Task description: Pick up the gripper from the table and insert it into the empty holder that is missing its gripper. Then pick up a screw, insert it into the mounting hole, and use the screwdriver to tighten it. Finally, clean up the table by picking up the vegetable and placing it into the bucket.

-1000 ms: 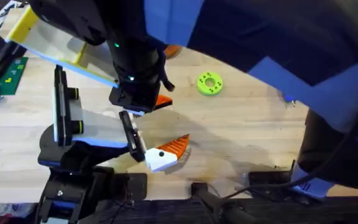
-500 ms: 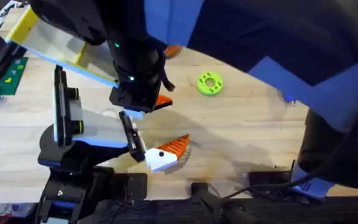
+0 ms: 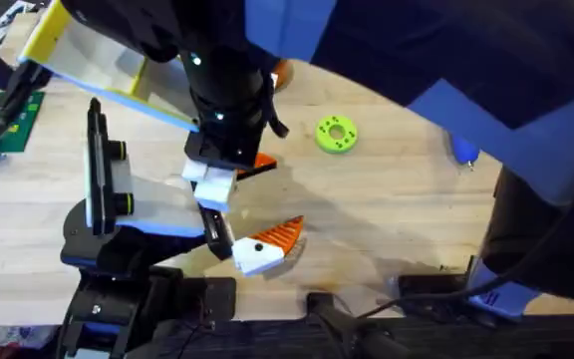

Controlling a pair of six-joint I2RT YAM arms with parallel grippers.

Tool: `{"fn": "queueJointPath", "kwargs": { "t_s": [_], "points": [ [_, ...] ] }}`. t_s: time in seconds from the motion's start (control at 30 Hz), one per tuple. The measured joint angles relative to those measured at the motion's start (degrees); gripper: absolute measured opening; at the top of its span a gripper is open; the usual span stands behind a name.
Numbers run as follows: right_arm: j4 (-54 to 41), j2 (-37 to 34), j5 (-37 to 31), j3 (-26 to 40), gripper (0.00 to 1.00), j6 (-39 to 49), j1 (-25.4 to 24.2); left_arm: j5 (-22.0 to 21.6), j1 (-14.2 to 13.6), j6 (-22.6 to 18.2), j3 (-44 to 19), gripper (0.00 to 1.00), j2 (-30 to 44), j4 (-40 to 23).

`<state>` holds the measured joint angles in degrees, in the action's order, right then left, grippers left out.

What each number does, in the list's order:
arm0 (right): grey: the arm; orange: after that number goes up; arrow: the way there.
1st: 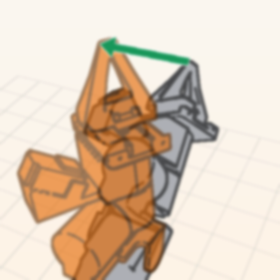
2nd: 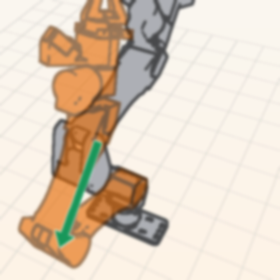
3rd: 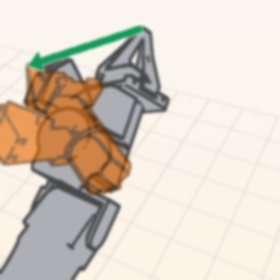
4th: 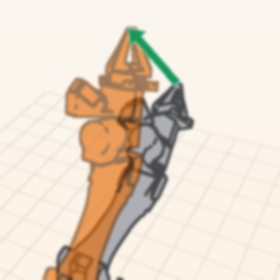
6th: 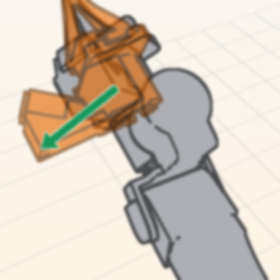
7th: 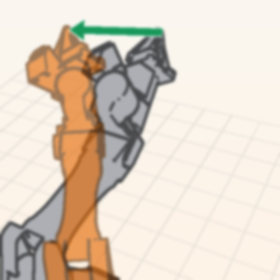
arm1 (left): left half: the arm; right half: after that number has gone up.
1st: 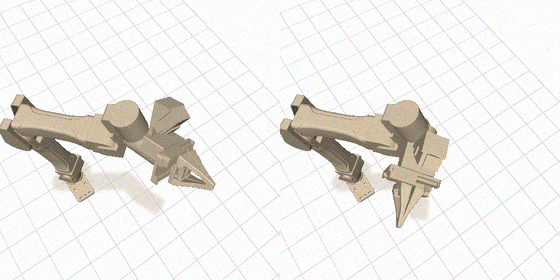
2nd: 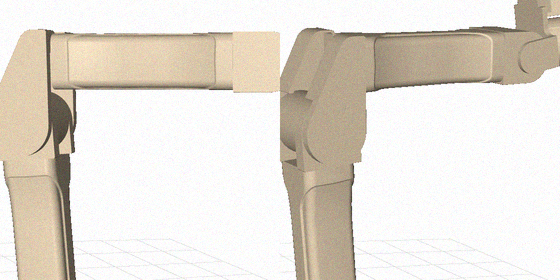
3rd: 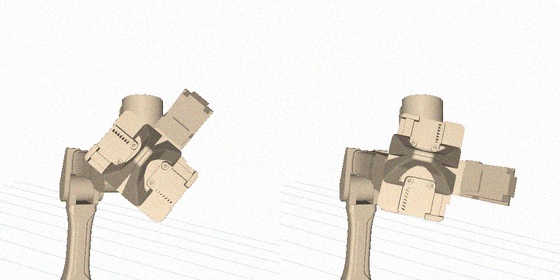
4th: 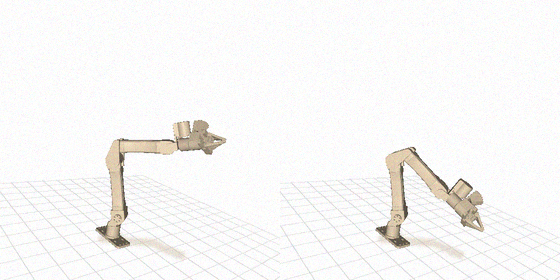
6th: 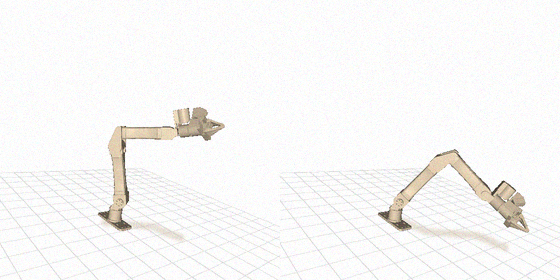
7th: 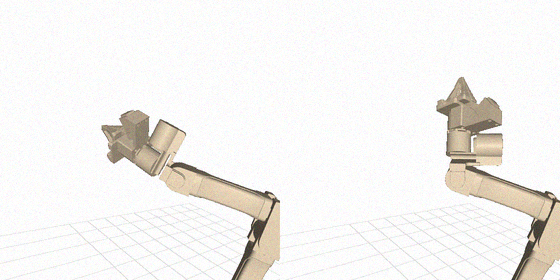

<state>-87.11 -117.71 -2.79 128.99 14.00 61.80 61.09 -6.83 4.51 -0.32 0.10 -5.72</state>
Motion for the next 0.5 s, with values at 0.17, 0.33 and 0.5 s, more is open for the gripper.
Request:
{"fn": "queueJointPath", "kwargs": {
  "t_s": [0.17, 0.33, 0.5],
  "points": [
    [0.00, 0.00, 0.00, 0.00, 0.995, 0.00, 0.00, 0.01, 0.00, 0.00, 0.00, 0.988, 0.00, 0.01],
    [0.00, 0.31, 0.03, -0.01, 0.995, -0.01, 0.04, -0.01, 0.00, -0.06, 0.00, 0.947, -0.01, 0.02],
    [0.39, 3.53, 0.72, -0.02, 0.995, -0.10, 0.33, 0.01, 0.00, -0.08, 0.00, 0.828, 0.00, 0.03]
  ]
}}
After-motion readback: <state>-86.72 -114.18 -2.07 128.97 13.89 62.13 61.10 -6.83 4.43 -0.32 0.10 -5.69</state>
